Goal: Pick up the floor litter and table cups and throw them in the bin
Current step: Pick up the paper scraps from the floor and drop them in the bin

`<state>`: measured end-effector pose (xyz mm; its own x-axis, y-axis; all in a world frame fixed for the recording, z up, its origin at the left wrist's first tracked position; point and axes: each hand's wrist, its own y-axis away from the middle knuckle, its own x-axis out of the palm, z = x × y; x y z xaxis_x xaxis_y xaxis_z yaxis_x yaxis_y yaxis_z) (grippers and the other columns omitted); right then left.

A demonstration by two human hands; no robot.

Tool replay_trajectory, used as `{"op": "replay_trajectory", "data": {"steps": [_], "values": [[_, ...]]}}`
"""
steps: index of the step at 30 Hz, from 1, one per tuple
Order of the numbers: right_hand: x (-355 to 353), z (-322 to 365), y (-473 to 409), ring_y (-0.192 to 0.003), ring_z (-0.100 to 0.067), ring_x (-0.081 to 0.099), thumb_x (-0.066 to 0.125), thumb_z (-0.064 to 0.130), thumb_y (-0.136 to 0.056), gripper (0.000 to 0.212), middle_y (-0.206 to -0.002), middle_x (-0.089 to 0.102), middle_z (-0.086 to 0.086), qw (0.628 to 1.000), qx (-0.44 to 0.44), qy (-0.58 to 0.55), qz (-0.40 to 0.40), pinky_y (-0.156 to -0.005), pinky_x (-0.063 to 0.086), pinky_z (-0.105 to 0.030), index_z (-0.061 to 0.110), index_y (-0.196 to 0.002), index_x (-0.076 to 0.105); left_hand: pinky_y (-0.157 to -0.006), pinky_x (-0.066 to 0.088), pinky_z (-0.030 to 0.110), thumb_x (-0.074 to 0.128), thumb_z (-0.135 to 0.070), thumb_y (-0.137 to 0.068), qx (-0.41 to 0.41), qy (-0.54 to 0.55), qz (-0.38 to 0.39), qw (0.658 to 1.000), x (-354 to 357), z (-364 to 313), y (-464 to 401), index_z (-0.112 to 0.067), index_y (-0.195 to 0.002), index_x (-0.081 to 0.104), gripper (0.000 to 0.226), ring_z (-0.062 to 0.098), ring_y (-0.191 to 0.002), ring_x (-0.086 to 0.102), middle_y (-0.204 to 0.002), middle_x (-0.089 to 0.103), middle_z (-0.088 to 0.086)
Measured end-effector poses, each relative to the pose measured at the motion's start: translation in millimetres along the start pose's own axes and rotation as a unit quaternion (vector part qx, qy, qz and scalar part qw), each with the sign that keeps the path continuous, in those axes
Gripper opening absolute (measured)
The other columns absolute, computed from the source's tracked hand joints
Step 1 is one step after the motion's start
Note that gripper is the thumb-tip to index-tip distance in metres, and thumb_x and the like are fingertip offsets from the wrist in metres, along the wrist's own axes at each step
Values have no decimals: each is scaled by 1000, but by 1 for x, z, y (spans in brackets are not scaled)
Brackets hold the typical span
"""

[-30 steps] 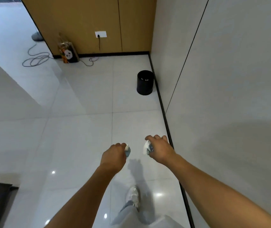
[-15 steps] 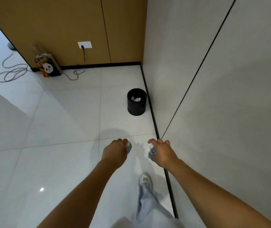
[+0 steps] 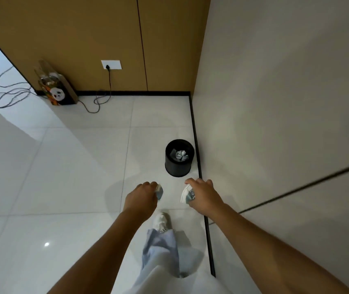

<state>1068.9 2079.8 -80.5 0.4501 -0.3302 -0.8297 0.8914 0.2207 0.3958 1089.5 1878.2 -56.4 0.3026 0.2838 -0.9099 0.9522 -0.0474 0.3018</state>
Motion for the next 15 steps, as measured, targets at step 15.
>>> {"op": "replay_trajectory", "data": {"steps": [15], "values": [[-99, -38, -236, -119, -34, 38, 60, 20, -86, 63, -133, 47, -8, 998, 48, -20, 37, -85, 43, -35, 30, -144, 35, -74, 50, 34, 46, -21, -92, 5, 18, 47, 999, -59, -17, -285, -17, -115, 55, 25, 23, -97, 59, -108, 62, 3]]}}
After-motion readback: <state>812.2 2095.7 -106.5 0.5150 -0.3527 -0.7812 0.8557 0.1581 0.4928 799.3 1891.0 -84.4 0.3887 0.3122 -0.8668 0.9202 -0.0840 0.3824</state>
